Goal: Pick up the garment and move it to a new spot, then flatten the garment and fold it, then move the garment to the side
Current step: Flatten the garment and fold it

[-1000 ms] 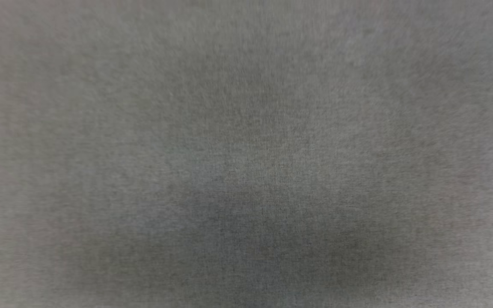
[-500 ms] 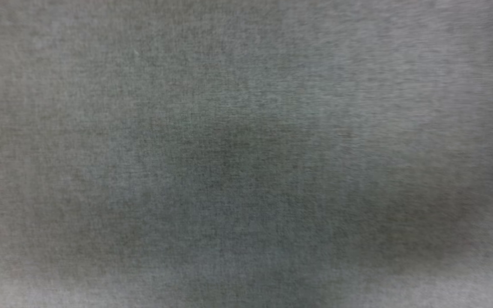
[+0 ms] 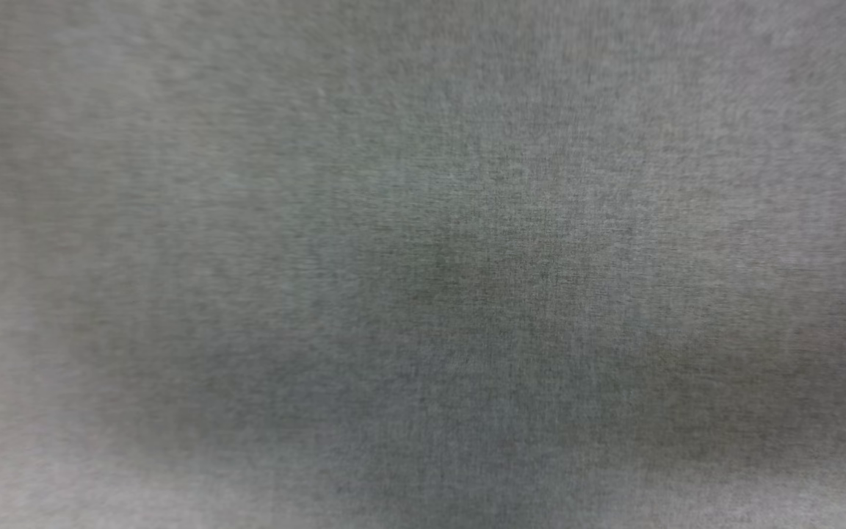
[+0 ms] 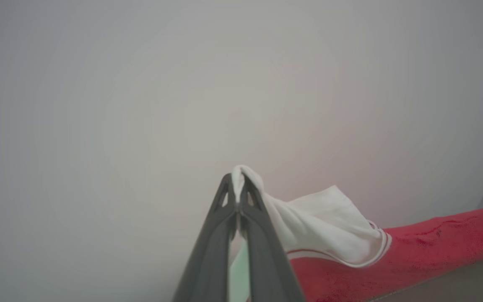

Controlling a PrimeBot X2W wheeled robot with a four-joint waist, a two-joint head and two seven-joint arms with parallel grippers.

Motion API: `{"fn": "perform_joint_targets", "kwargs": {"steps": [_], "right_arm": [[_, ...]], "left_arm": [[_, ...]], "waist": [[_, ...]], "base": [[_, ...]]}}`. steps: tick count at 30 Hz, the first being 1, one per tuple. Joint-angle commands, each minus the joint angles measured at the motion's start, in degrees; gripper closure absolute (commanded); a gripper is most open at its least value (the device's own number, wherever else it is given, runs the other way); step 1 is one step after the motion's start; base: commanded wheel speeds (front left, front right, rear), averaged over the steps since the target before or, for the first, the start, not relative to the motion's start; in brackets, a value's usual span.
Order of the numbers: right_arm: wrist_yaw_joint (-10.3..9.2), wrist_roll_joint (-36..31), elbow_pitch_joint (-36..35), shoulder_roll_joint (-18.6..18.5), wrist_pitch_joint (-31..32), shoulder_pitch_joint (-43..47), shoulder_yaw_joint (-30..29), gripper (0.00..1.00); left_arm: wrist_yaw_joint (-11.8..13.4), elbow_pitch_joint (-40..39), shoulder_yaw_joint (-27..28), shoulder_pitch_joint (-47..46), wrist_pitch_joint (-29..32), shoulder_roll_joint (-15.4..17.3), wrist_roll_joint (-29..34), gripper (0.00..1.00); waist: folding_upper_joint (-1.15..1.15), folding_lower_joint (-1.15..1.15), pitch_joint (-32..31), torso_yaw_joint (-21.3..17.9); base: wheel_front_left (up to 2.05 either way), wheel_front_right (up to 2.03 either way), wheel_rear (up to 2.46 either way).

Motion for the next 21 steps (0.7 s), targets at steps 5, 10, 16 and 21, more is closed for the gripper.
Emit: {"fn": "perform_joint_targets", "kwargs": {"steps": [5,10,16,21], "right_arm": [[-0.08,6.40,-1.15,-3.64,0.36,7.46,3.84,1.00],[-0.08,13.65,-5.30,-7.51,2.03,17.28,7.32,1.00],[-0.08,21.95,-13.61,-12.51,4.89,30.67,10.95,1.00],[-0.08,26.41,-20.21,-16.02,6.84,41.26,10.89,1.00]], "left_arm": [[-0.61,-2.71,-1.21,9.50,1.21,1.78,-2.48,1.00],[-0.20,-10.77,-1.91,22.60,3.83,5.02,-5.15,1.00],[5.72,-26.58,-1.81,42.74,7.49,9.87,-8.25,1.00],[12.42,-40.93,-1.75,59.74,9.44,13.57,-10.48,1.00]], "waist": [[0.00,0.00,-14.18,3.13],[0.00,0.00,-20.37,3.64],[0.00,0.00,-26.18,3.90],[0.00,0.00,-29.25,4.19]], "base": [[0.00,0.00,0.00],[0.00,0.00,0.00],[0.00,0.00,0.00],[0.00,0.00,0.00]]}}
